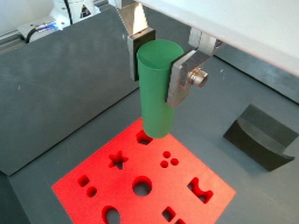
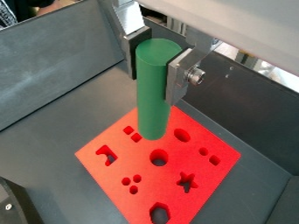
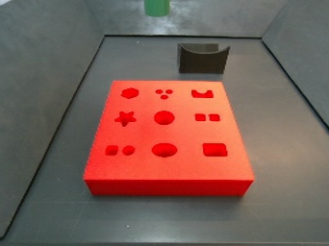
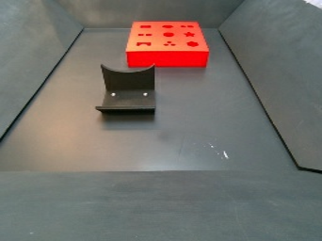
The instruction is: Insert the round object.
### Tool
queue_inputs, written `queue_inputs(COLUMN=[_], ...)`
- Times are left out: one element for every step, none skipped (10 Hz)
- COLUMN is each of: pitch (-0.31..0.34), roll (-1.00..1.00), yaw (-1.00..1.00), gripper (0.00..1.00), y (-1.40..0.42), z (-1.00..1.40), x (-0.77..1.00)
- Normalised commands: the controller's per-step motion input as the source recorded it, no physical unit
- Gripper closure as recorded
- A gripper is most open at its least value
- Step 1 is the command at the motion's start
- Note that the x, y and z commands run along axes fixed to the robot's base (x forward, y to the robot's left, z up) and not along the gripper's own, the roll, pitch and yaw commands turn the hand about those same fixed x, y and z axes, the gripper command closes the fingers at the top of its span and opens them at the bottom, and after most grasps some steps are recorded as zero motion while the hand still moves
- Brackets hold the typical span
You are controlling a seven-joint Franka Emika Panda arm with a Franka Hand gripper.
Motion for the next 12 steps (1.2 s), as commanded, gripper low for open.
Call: queue_inputs(pitch=[0.000,-0.004,-0.021,-0.071,-0.056,0.000,-0.049,-0.137,-0.176,-0.143,-0.077,-0.014], roll=[-0.30,-0.50,-0.48,-0.36,-0.12,0.00,0.04,0.06,0.12,0.23,0.17,0.03], yaw=[0.00,0.00,-0.02,-0.05,-0.02,0.00,0.22,0.24,0.33,0.43,0.37,0.13], gripper=[1.00,1.00,1.00,1.00,1.00,1.00,1.00,1.00,1.00,1.00,1.00,1.00], y=[0.11,0.11,0.05,0.00,-0.07,-0.05,-0.08,-0.22,-0.18,-0.16,-0.21,-0.09], z=[-0.11,-0.12,-0.13,-0.32,-0.28,0.00,-0.18,-0.28,-0.33,-0.22,-0.16,-0.01], x=[0.12,0.21,0.15,0.05,0.00,0.00,0.00,0.14,0.33,0.33,0.17,-0.02])
